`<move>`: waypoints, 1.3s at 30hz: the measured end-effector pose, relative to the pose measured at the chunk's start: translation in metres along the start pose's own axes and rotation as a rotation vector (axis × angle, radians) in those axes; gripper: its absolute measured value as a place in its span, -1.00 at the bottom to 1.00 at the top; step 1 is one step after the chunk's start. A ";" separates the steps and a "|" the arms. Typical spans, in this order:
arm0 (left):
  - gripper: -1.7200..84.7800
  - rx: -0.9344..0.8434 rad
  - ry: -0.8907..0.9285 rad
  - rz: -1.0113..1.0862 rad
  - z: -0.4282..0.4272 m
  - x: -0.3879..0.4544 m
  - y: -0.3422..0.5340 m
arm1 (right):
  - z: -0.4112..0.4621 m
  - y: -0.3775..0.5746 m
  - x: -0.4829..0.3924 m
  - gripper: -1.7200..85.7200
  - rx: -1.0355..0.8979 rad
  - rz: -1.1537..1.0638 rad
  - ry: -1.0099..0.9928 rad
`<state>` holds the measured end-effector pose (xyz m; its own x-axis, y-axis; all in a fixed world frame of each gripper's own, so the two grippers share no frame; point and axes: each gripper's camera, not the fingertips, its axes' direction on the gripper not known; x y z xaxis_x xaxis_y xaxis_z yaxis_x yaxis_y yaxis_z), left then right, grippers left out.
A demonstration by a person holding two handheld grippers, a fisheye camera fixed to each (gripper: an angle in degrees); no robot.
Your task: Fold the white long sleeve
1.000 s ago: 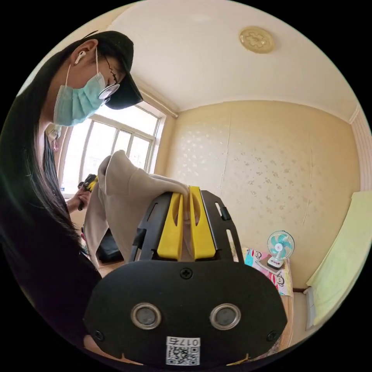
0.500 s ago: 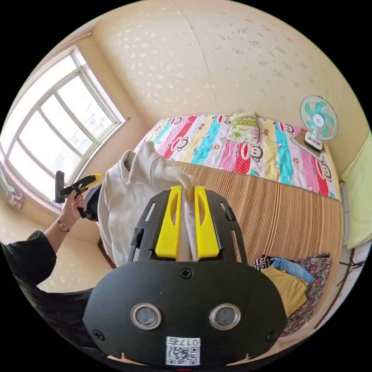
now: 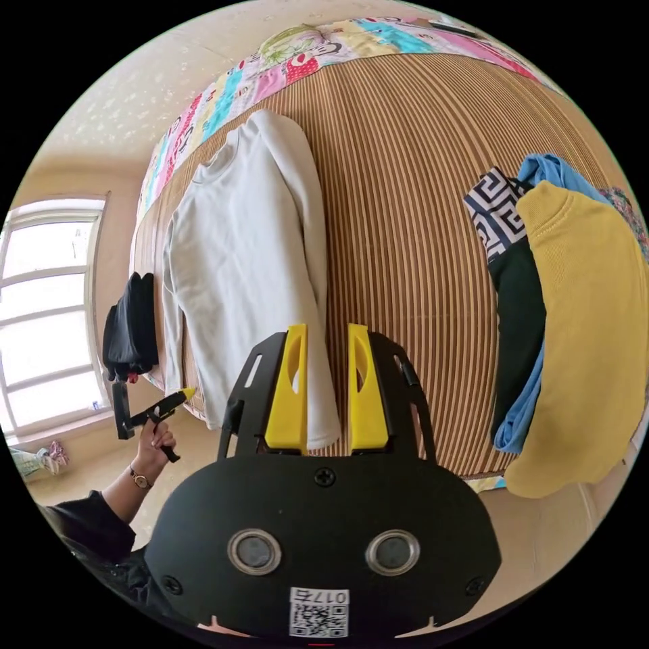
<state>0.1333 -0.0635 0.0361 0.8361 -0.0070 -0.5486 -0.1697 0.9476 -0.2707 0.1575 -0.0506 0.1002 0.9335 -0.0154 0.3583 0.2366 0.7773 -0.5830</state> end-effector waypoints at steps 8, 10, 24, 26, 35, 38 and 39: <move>-0.91 0.127 -0.137 -0.131 -0.073 -0.050 0.009 | 0.004 -0.044 -0.005 -0.79 0.007 -0.034 -0.101; -0.91 0.198 -0.076 -0.222 -0.114 -0.085 0.025 | 0.023 -0.043 -0.014 -0.84 -0.108 -0.062 -0.041; -0.96 0.074 -0.050 -0.087 -0.158 -0.163 0.094 | -0.290 -0.030 -0.038 -0.88 0.431 -0.108 0.655; -0.94 0.068 -0.045 -0.084 -0.153 -0.172 0.107 | -0.307 -0.029 -0.024 -0.82 0.453 -0.035 0.659; -0.92 -0.004 -0.141 -0.027 -0.121 -0.212 0.151 | -0.074 0.055 -0.044 -0.79 -0.182 -0.334 0.173; -0.95 -0.153 -0.286 0.063 -0.101 -0.229 0.191 | -0.007 0.131 -0.029 -0.85 -0.365 -0.351 0.294; -0.95 -0.124 -0.299 0.071 -0.109 -0.240 0.215 | -0.017 0.160 -0.023 -0.87 -0.271 -0.352 0.273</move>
<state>-0.1609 0.1076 0.0238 0.9329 0.1696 -0.3176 -0.2800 0.8963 -0.3439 0.1785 0.0638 -0.0134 0.8124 -0.4382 0.3848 0.5766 0.5048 -0.6424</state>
